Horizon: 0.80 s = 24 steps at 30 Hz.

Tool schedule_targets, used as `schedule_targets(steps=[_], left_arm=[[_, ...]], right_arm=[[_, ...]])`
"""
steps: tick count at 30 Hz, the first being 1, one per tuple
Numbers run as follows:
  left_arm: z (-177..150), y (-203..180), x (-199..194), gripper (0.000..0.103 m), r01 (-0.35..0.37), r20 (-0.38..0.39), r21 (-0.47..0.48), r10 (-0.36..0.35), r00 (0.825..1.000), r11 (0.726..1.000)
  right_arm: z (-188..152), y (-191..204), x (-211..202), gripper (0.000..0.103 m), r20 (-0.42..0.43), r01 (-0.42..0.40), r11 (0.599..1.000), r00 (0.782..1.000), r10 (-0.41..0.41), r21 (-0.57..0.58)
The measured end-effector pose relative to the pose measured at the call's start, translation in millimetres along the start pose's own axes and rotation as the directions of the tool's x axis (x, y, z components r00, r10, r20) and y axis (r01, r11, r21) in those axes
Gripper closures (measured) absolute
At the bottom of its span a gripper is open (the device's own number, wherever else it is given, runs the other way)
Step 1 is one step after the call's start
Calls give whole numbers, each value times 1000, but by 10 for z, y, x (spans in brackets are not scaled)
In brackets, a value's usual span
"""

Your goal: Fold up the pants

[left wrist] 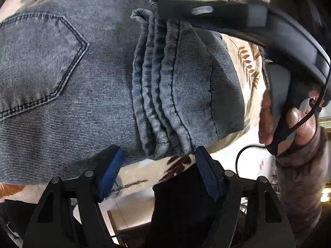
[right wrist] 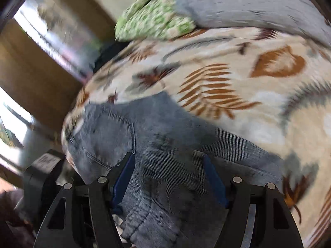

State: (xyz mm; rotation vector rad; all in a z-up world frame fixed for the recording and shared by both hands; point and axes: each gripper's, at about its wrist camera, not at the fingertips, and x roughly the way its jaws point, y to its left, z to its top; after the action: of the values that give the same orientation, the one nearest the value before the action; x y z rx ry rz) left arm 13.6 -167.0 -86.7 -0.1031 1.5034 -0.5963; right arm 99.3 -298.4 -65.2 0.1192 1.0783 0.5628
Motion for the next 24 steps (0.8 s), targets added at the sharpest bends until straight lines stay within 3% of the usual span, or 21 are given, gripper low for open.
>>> schedule_targets(steps=[2,3,4,7,9,12,16,18,22,24], left_arm=[[-7,-6,-4,34,12,24,-16,-12,1000,1000],[-11,-19,-4,42,15,35,-20,-14,999,1000],[-7,-55,20,70,26,33,-13,-25,999,1000],[-25,-79,-42,76,24,56,-13,-23,998,1000],[-3,-60,-145,77,48,81,-31,-45,996,998],[52,-5,-254,77,25,125,-37,-20,992,999],[28,157,-90,77,56,46,-96,-52,998,994],[4,167,-39,76,44,32,-88,-41,999,995],[-1,133,-136,75,61,8,-52,-60,998,997],[-2,142,-252,75,64,23,-39,-63,998,997]], right_arm=[[-5,93,134,45,-32,68,996,997,-70,-52],[-16,131,213,69,-50,94,993,994,-98,-77],[-21,147,243,71,-54,117,989,991,-122,-90],[21,152,182,75,-28,133,987,990,-136,-86],[110,153,51,76,11,110,992,994,-110,-65],[242,113,5,76,44,76,997,996,-75,-30],[229,85,335,75,-39,47,999,998,-48,-25],[174,105,496,68,-78,53,998,995,-56,-35],[143,20,258,60,-13,0,999,1000,0,42],[104,-151,-103,53,77,-61,993,996,53,104]])
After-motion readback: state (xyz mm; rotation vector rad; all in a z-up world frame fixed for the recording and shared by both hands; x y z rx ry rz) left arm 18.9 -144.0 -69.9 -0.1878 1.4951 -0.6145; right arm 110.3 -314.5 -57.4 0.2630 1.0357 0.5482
